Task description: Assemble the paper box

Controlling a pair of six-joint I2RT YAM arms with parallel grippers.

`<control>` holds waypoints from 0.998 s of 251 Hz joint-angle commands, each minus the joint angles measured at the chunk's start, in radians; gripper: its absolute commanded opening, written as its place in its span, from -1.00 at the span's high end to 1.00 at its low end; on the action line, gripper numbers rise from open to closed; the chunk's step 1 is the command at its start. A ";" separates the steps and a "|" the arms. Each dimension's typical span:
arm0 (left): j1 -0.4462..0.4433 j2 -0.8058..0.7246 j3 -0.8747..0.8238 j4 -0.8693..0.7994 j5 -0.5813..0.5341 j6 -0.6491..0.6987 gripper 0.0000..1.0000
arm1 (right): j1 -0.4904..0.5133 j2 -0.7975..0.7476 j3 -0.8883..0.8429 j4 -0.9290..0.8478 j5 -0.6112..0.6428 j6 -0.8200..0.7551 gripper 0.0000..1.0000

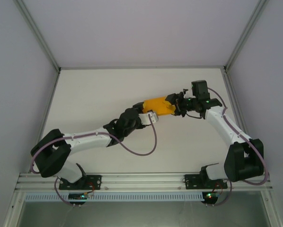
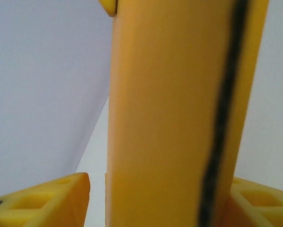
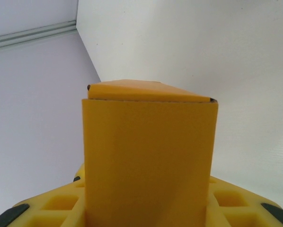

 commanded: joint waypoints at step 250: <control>0.155 -0.007 0.366 -1.085 0.348 -0.118 0.29 | -0.046 -0.118 -0.003 0.005 0.300 -0.743 -0.99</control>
